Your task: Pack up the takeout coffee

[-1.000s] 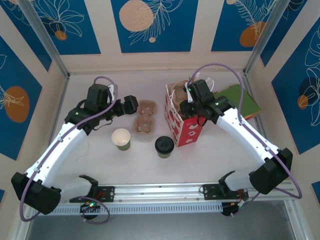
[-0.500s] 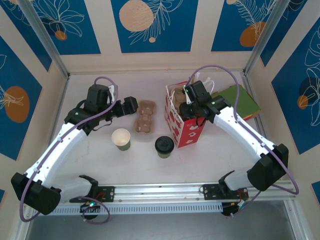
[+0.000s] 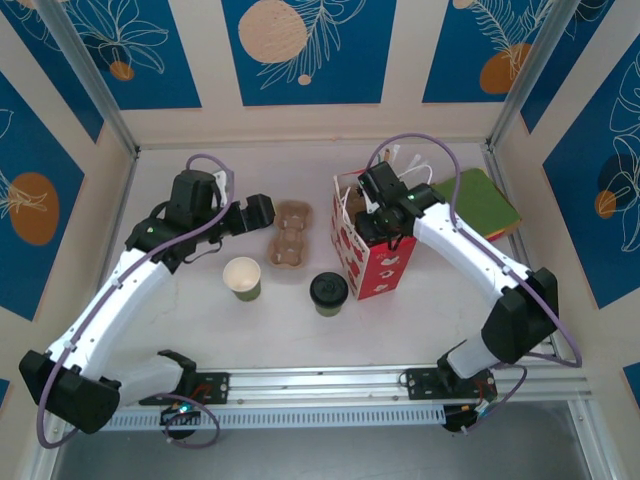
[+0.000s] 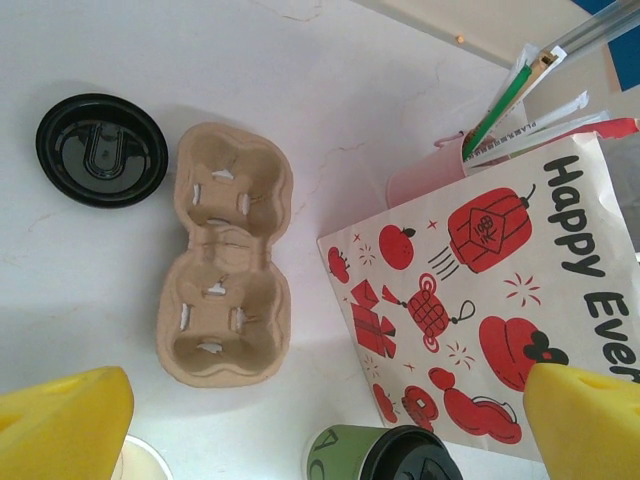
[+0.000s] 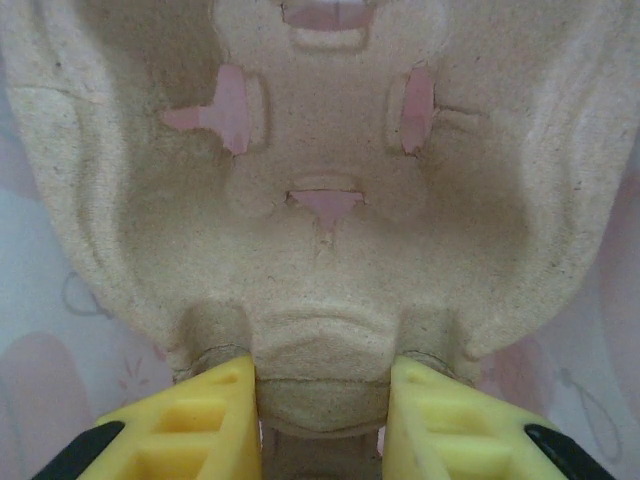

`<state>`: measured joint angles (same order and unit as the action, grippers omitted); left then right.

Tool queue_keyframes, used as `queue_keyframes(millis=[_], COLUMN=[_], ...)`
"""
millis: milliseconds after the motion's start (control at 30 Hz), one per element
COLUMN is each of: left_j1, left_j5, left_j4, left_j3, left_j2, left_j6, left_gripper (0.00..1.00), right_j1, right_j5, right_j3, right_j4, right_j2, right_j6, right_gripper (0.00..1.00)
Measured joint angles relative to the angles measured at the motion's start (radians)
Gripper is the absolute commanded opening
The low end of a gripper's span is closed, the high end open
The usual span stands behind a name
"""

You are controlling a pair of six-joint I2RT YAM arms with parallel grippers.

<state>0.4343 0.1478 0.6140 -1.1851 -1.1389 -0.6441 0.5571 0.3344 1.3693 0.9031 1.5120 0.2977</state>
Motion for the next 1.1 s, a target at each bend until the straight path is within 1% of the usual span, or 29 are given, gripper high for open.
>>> queue_keyframes(millis=[333,500,800,1100], left_j1=[-0.002,-0.002,-0.007,-0.011], left_j5=[-0.004,-0.004,-0.003,-0.003], left_j4=[-0.003,-0.007,-0.021,-0.026], left_j3=[0.053,0.068,0.086,0.088], left_j2=[0.04,0.052,0.065,0.065], left_j6=[0.012,0.016,0.016,0.018], left_gripper=[1.0,1.0,1.0,1.0], right_j1=[-0.005,-0.013,-0.015,-0.015], right_j5=[-0.021,-0.028,-0.036,-0.046], right_j3=[0.134,0.174,0.182,0.183], right_j4=[0.138,0.2,0.259,0.261], right_j2=[0.08,0.131,0.174,0.211], right_j6=[0.009,0.024,0.053,0.067], right_gripper=[0.29,0.29,0.29,0.29])
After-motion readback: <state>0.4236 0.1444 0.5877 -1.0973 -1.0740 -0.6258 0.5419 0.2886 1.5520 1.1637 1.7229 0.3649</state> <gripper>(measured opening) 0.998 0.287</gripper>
